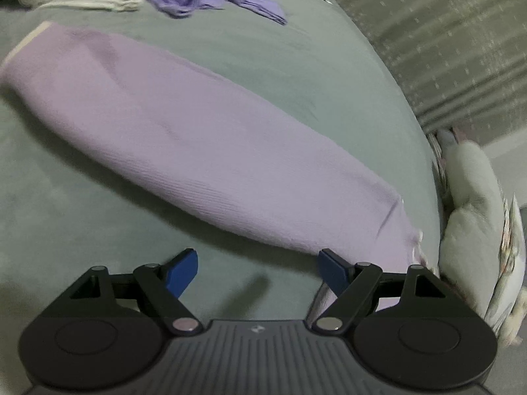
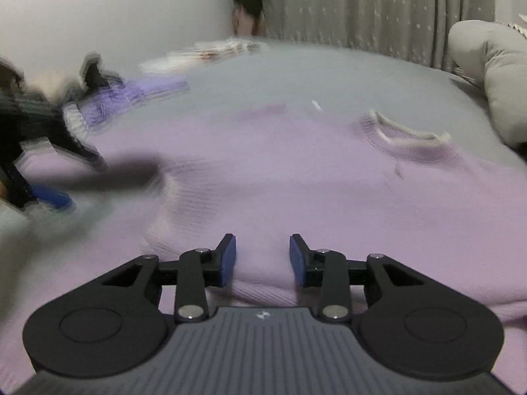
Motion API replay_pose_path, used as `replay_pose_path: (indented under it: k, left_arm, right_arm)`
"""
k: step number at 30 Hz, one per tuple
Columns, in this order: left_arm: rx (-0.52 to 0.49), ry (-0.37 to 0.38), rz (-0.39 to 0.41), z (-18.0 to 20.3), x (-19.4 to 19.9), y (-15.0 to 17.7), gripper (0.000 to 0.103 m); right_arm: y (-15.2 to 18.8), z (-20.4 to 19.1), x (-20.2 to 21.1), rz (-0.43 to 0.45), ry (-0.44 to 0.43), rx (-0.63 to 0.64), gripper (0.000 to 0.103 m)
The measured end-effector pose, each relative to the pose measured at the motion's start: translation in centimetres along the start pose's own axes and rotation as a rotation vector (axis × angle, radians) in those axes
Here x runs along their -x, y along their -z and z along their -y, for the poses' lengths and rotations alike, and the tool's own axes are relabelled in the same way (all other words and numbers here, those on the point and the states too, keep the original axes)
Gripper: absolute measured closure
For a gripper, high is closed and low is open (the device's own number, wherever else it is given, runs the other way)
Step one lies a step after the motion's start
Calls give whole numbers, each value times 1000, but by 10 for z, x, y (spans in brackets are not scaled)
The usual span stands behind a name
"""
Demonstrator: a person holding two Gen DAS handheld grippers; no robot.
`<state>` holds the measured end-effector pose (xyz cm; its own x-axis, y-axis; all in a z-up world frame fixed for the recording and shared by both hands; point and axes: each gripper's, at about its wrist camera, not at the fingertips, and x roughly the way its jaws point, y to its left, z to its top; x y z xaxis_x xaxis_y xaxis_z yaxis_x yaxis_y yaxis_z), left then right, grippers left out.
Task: Fold clothes
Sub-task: 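Release the folded sleeve with the right gripper and smooth it flat, then grasp the other sleeve cuff with the left gripper and fold it across the body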
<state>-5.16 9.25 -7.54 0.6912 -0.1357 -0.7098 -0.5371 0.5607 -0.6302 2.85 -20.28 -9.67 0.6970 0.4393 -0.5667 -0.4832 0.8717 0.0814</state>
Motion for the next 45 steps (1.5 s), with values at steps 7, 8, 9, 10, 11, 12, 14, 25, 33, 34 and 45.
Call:
replay_pose_path:
  k: [7,8,9,10,11,12,14,25,33,34,45]
  left_arm:
    - [11,-3,21,-15,18,-7,22]
    - [4,15,5,-15,18,-4,22]
    - [3,19,1,-16,19,-3,22]
    - [7,38,-22,-16,18,1,22]
    - [12,58,-47,-17,17,4,22]
    - [22,64,-52,-18,15,5,22]
    - [41,72,-59,-20,12,4,21]
    - [269,54,203,-76,30,-46,23]
    - [285,0,361,-108,39,-72,40]
    - [245,-35,384,-104,40,-72,53]
    - [78,150,566,-53,77,-55,96]
  right_arm:
    - [-5,29,24,169,7,-120,60]
    - [-10,22,19,166,4,-97,59]
    - [-14,15,13,164,2,-75,59]
    - [-16,10,8,154,1,-64,58]
    - [-18,-4,-9,107,-8,-37,56]
    - [-16,-17,-27,31,-21,-12,54]
    - [-2,-46,-45,6,41,103,47]
    - [12,-35,-17,42,-1,73,46]
    - [22,-41,27,58,-30,71,46]
    - [22,-37,34,57,-46,56,46]
    - [31,32,143,110,-10,-24,46]
